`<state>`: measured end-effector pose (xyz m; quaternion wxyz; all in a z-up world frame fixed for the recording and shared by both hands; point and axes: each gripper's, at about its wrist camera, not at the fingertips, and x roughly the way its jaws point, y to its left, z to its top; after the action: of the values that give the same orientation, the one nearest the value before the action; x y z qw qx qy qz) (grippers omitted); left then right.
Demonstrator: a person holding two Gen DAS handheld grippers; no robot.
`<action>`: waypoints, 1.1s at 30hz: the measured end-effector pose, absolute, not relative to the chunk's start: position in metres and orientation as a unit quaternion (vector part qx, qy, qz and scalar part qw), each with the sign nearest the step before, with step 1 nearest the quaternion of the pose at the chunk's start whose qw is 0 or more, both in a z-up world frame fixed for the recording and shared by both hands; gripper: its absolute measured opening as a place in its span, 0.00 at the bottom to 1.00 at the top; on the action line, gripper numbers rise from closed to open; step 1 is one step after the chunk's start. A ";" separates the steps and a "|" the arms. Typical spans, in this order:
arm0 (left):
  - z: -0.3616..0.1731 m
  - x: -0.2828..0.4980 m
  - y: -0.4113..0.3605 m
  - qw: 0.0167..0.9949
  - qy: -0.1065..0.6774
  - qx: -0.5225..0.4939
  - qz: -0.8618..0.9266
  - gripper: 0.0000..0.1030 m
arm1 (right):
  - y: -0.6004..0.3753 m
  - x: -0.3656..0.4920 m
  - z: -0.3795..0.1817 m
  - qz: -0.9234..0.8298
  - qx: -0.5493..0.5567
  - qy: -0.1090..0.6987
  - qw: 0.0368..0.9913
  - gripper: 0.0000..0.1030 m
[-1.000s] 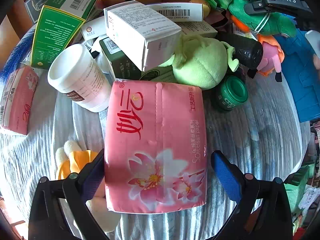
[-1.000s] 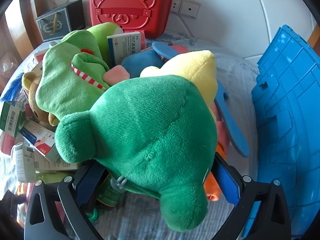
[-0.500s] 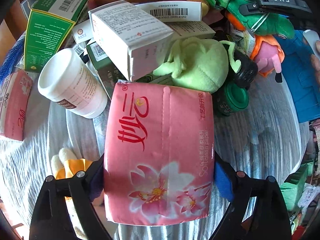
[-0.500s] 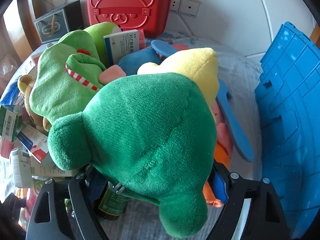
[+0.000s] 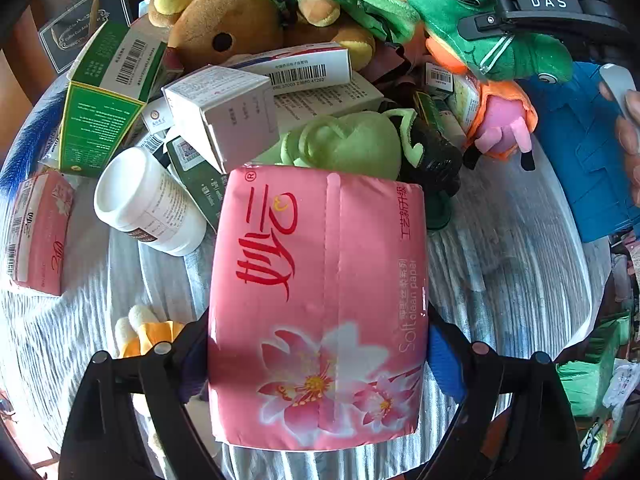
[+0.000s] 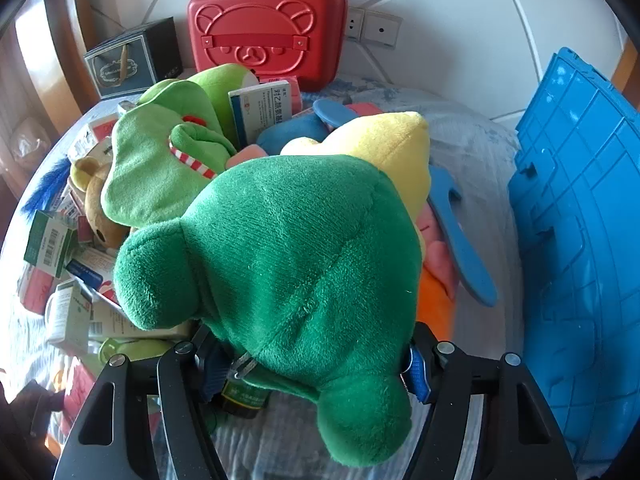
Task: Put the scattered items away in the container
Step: 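Lift the tissue pack and frog plush and carry both over the blue crate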
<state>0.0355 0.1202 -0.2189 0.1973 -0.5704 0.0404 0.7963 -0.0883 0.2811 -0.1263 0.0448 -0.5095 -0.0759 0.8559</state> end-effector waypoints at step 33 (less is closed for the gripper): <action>-0.125 0.052 0.100 0.173 0.042 -0.511 0.841 0.86 | 0.273 -0.006 -0.042 0.884 -0.464 -0.049 0.026 0.66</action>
<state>0.0520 0.0996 -0.1250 0.1726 -0.5108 0.0420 0.8412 -0.0060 0.2726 -0.0425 0.0264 -0.4638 -0.0492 0.8842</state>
